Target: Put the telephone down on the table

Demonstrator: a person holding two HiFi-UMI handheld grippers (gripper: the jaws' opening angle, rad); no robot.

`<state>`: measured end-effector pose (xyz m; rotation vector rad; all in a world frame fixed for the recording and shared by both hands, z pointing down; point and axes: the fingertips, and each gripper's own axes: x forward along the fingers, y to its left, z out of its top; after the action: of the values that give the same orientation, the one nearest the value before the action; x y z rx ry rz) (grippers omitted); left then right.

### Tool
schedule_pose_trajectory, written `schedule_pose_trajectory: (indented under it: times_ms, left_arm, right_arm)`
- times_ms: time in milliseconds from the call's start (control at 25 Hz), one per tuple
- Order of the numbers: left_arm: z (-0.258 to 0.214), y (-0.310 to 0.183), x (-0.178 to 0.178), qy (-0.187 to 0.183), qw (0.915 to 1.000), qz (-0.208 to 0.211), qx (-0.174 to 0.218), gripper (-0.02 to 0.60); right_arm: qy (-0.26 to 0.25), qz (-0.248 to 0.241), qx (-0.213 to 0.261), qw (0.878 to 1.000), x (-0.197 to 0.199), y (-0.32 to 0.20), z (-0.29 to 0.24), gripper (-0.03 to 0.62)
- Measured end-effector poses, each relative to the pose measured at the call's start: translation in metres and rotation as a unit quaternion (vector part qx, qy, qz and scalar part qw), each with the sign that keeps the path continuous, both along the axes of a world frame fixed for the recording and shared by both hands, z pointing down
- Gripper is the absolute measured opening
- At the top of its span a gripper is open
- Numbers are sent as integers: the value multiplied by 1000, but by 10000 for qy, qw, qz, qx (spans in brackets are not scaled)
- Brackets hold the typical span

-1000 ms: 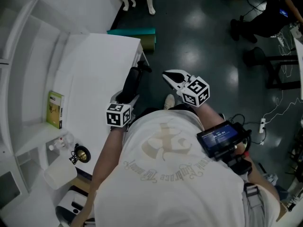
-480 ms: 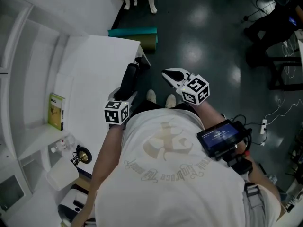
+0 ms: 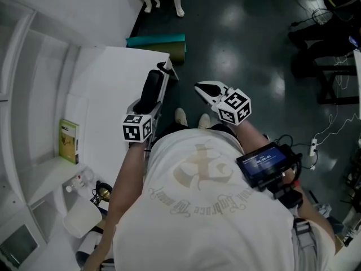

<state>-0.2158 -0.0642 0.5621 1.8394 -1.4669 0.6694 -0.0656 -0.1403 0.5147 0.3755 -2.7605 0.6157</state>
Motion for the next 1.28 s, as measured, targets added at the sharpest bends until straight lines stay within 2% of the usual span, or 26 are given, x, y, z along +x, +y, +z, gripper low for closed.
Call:
schedule_pose_trajectory:
  times_ms: [400,800,1040,1280]
  left_arm:
    - [19,-35,-34,-202,9998,9,-30,276]
    - [36,-79,-52,-243,9997,-63,-31,278]
    - [45,-92,-52,-314,9994,10,-106,278]
    - [61,-89,-47,-376,9985,108,-395,278]
  right_arm:
    - [197,-68,-70,9998,-23,-11,5,15]
    - [381,177,-136,9990,-16,-30,12,15]
    - [425,270,-172,9986,-17,-37,9,15]
    - [451,262,-250,9983,-20,-38,12,15]
